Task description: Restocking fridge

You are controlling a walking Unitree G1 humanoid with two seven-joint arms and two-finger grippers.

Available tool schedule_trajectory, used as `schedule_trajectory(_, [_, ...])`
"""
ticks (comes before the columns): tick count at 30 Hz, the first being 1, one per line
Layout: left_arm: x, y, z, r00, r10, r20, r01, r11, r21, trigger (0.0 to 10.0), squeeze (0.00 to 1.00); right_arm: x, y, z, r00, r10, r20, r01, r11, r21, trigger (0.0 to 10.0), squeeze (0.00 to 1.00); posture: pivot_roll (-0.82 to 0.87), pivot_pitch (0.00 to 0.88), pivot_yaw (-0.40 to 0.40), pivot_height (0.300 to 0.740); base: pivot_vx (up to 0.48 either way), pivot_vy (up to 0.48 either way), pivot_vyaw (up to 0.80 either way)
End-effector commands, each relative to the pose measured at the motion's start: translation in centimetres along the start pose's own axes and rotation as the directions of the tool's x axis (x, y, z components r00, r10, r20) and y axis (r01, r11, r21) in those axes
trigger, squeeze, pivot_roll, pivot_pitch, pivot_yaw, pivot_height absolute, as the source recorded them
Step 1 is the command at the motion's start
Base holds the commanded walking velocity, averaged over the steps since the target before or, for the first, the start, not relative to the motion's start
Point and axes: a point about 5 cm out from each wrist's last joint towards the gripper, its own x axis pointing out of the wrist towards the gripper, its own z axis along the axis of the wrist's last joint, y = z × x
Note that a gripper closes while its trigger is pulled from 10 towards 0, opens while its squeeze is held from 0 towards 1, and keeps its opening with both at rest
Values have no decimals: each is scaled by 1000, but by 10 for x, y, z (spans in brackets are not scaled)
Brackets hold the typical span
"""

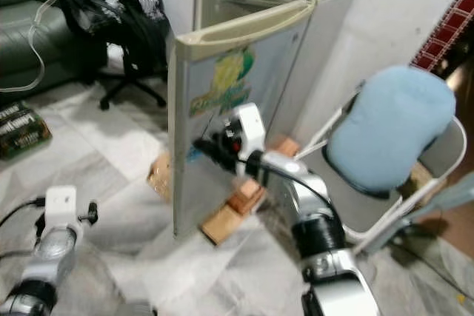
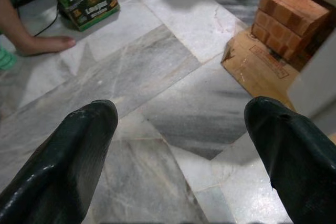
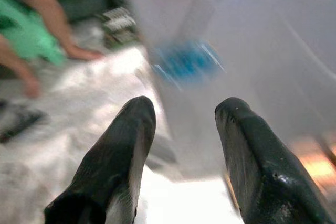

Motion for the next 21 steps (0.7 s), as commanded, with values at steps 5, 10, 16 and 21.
schedule_trajectory(5, [1, -2, 2, 1000, 1, 10, -1, 1000, 11, 10000, 0, -9, -11, 0, 996, -90, -13, 90, 995, -43, 10000, 0, 103, 0, -109, 740, 0, 0, 0])
schedule_trajectory(10, [1, 6, 16, 994, 62, 94, -61, 998, -7, 10000, 0, -13, -18, 2, 983, -173, 58, 177, 981, -74, 10000, 0, 92, 0, -105, 740, 0, 0, 0])
schedule_trajectory(16, [-10, -12, 51, 953, -55, 298, 58, 998, -4, 10000, 0, -38, -33, 7, 890, -380, 253, 400, 916, -30, 10000, 0, 65, 0, -86, 740, 0, 390, 0])
schedule_trajectory(21, [-29, -30, 74, 893, -150, 424, 151, 988, 31, 10000, 0, -53, -41, -10, 844, -470, 258, 491, 871, -18, 10000, 0, 38, 0, -62, 740, 0, 480, 0])
